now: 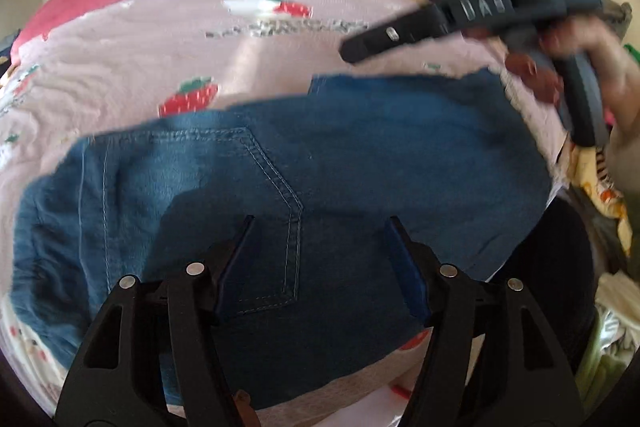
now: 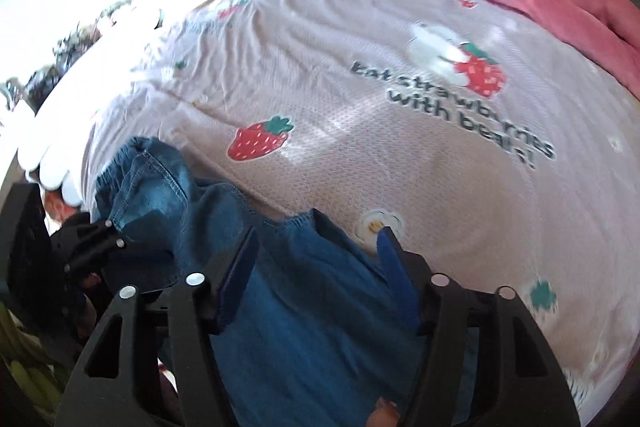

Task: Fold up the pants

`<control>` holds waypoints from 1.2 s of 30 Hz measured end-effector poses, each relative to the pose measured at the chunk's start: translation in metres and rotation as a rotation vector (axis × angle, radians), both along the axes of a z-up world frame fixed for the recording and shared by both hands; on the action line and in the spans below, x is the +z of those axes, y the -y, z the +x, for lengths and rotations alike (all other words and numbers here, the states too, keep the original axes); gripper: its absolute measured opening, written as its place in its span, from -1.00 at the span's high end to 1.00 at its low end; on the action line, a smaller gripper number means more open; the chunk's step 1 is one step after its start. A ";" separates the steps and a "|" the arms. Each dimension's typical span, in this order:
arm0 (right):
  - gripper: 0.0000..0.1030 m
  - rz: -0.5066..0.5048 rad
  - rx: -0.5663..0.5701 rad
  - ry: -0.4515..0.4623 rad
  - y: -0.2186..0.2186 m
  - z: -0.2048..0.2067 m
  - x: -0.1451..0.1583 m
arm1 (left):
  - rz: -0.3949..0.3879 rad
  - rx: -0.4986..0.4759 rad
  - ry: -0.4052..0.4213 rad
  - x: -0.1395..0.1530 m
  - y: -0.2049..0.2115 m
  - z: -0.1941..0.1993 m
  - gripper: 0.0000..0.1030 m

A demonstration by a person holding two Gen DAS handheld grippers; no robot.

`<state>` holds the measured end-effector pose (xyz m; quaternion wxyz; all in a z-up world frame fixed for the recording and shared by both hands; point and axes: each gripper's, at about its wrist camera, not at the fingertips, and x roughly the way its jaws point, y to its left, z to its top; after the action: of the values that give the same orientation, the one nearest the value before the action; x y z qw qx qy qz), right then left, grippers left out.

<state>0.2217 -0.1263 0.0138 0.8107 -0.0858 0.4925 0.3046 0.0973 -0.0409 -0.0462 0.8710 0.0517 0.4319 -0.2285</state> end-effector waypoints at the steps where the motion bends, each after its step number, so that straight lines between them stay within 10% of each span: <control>1: -0.13 -0.012 0.009 -0.011 -0.004 0.002 -0.005 | 0.001 -0.004 -0.002 -0.005 -0.001 0.000 -0.10; 4: -0.06 -0.091 0.036 -0.037 -0.018 0.008 -0.022 | -0.017 -0.015 0.003 -0.006 -0.004 -0.002 -0.10; 5: 0.13 -0.116 0.049 -0.064 -0.021 0.009 -0.030 | -0.031 -0.015 0.001 -0.006 -0.007 -0.001 -0.10; 6: 0.76 -0.129 0.054 -0.081 -0.023 0.009 -0.035 | -0.041 -0.017 0.001 -0.006 -0.010 -0.001 -0.10; 7: 0.87 -0.135 0.051 -0.080 -0.023 0.007 -0.037 | -0.048 -0.018 0.002 -0.007 -0.011 -0.001 -0.10; 13: 0.91 -0.026 -0.070 -0.014 -0.005 0.030 -0.016 | -0.078 -0.011 -0.001 -0.006 -0.016 -0.001 -0.10; 21: 0.88 0.032 -0.146 0.012 0.009 0.040 -0.029 | -0.090 -0.011 -0.001 -0.009 -0.018 0.000 -0.10; 24: 0.84 0.128 -0.227 0.075 0.059 0.025 0.005 | -0.091 -0.015 0.007 -0.007 -0.017 -0.001 -0.10; 28: 0.08 0.180 -0.349 0.155 0.138 -0.013 0.036 | -0.168 -0.033 0.032 0.011 -0.020 -0.002 -0.20; 36: 0.00 0.205 -0.618 0.080 0.273 -0.066 0.004 | -0.150 -0.003 -0.001 0.037 0.011 0.066 -0.33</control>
<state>0.1553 -0.3994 0.0180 0.8879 0.1378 0.4298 0.0885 0.1635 -0.0524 -0.0093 0.8719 -0.0134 0.4139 -0.2614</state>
